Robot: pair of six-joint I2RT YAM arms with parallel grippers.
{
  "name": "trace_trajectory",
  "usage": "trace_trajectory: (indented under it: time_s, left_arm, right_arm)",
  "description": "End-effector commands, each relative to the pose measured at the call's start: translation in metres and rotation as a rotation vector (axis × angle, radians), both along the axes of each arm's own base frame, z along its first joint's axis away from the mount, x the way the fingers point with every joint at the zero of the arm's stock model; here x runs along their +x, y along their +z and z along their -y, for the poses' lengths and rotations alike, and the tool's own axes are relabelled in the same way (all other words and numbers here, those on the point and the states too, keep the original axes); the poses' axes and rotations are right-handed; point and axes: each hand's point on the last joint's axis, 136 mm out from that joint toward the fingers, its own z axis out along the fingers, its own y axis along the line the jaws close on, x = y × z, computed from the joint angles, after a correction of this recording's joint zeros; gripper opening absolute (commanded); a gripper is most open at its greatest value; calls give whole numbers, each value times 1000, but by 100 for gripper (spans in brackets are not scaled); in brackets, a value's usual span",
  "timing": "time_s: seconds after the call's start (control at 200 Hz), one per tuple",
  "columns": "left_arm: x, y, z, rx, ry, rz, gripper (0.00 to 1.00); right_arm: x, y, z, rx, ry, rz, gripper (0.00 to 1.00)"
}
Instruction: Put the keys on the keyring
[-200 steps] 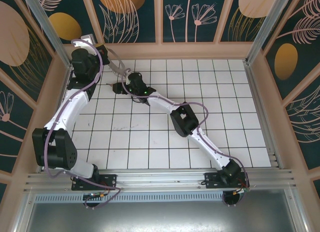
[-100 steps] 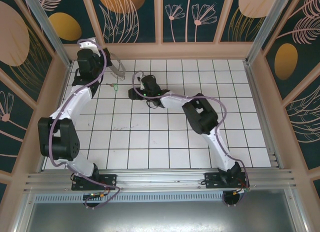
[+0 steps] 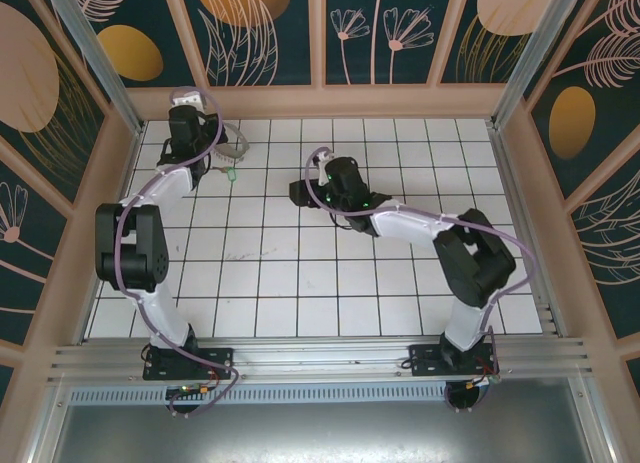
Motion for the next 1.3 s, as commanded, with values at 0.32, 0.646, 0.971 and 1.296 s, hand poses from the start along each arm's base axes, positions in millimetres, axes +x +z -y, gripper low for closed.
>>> trace_trajectory:
  time_s: [0.32,0.646,0.971,1.296]
  left_arm:
    - [11,11,-25,15,54,64,0]
    - [-4,-17,-27,12,65,-1,0]
    - [-41,-15,-24,-28,59,-9,0]
    - [-79,-20,-22,-92,63,-21,0]
  right_arm:
    - [-24,5,23,-11,-4,29,66]
    - [-34,12,33,-7,-3,46,66]
    - [-38,22,38,27,-10,70,66]
    - [-43,30,42,59,-14,83,66]
